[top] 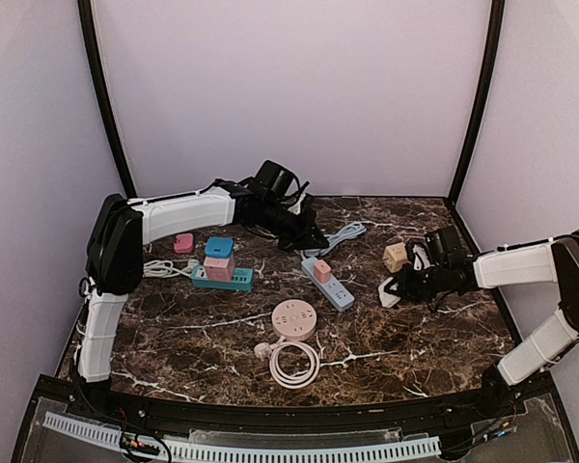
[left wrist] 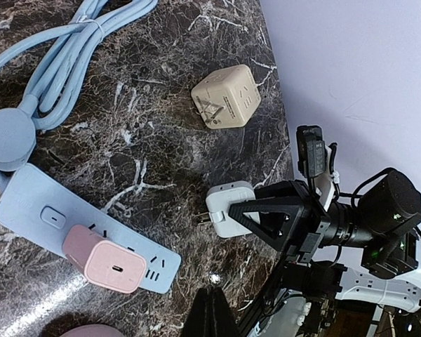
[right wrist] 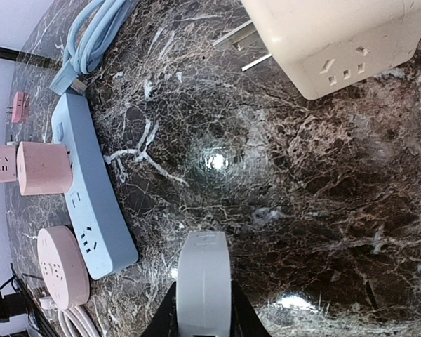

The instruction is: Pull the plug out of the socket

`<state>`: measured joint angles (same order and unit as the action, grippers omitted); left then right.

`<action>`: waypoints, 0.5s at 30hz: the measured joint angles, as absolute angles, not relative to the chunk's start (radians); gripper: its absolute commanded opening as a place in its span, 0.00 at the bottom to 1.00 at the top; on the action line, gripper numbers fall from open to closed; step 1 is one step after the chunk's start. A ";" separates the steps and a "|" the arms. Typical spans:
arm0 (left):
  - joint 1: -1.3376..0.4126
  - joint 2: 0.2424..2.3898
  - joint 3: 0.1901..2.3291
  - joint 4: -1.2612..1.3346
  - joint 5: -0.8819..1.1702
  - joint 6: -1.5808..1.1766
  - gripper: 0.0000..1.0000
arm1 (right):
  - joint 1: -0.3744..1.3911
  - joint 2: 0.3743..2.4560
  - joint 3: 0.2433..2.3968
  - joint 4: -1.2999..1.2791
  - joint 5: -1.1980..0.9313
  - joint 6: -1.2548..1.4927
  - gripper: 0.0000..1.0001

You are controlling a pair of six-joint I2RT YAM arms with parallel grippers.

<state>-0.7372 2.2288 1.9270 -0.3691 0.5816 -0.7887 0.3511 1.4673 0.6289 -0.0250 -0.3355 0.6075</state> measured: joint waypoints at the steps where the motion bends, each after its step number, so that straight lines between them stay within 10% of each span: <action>1: -0.737 2.224 1.922 -0.370 0.582 -0.788 0.00 | 0.347 1.467 0.626 -0.022 -0.340 0.608 0.24; 15: -0.737 2.207 1.853 -0.366 0.582 -0.787 0.00 | 0.313 1.467 0.630 -0.093 -0.344 0.579 0.61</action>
<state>-0.7372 2.2066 1.8534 -0.3664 0.5816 -0.7872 0.3130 1.4673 0.6304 -0.0925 -0.3439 0.5793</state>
